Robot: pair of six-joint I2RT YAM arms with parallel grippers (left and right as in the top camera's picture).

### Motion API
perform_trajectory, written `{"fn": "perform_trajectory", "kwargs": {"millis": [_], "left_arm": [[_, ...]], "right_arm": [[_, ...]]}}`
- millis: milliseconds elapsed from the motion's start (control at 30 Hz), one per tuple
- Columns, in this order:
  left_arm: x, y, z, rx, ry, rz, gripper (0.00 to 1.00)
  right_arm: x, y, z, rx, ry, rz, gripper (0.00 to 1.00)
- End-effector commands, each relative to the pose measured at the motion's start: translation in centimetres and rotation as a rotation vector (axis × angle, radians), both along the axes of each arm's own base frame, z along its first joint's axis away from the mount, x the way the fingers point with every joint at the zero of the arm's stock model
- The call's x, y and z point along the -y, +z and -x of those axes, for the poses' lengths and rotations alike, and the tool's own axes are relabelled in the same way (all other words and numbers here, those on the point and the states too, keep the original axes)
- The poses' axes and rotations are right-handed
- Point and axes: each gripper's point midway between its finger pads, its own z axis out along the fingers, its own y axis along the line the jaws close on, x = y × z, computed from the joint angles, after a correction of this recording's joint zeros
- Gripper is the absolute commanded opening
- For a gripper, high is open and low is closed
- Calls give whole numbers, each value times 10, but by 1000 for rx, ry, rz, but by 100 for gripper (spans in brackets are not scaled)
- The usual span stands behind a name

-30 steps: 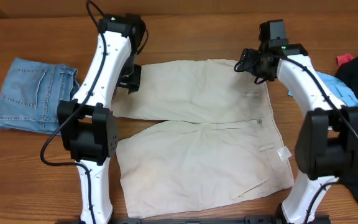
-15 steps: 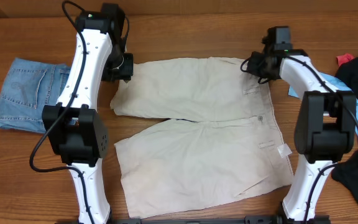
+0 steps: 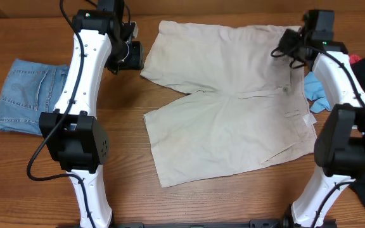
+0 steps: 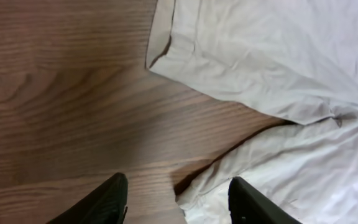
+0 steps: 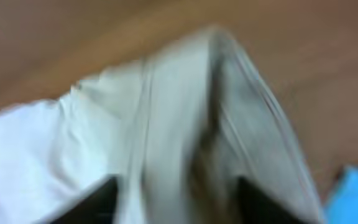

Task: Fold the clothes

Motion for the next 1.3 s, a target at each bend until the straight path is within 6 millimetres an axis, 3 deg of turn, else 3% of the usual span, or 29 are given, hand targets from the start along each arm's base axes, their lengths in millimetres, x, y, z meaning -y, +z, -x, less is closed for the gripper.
{"fn": "perform_trajectory", "kwargs": {"millis": [0,100,200,233,267,333,433,533,633,700,767,800,967,1100,1267], "left_arm": [[7,18,7,17,-31,29,56],[13,17,16,-17,-45,28,46],[18,22,25,-29,-70,27,38],[18,28,28,-21,-72,27,36],[18,36,31,-9,-72,28,38],[16,61,38,43,-70,28,42],[6,103,57,128,-33,-12,48],[1,127,81,147,48,-64,47],[9,125,104,98,85,-133,47],[26,110,113,54,47,-146,47],[39,73,129,-41,20,-195,46],[46,45,140,-106,0,-211,46],[71,-29,176,-269,-77,-152,51],[81,-85,214,-392,-101,-87,53],[85,-128,263,-538,-74,2,50]], "right_arm": [[40,-4,16,-59,-112,72,90],[52,2,36,-106,-155,26,89],[57,22,53,-108,-150,-51,89],[59,42,63,-83,-145,-97,87],[59,50,66,-74,-143,-112,87],[63,89,93,-40,-154,-154,87],[65,122,133,-48,-206,-179,90],[58,134,167,-98,-223,-189,94],[50,120,188,-200,-225,-213,95],[44,98,203,-287,-236,-239,95],[39,59,226,-404,-266,-290,95],[39,38,241,-463,-289,-314,94],[39,-16,279,-582,-393,-395,96],[39,-48,300,-613,-449,-454,97],[36,-75,316,-606,-511,-555,88]]}}
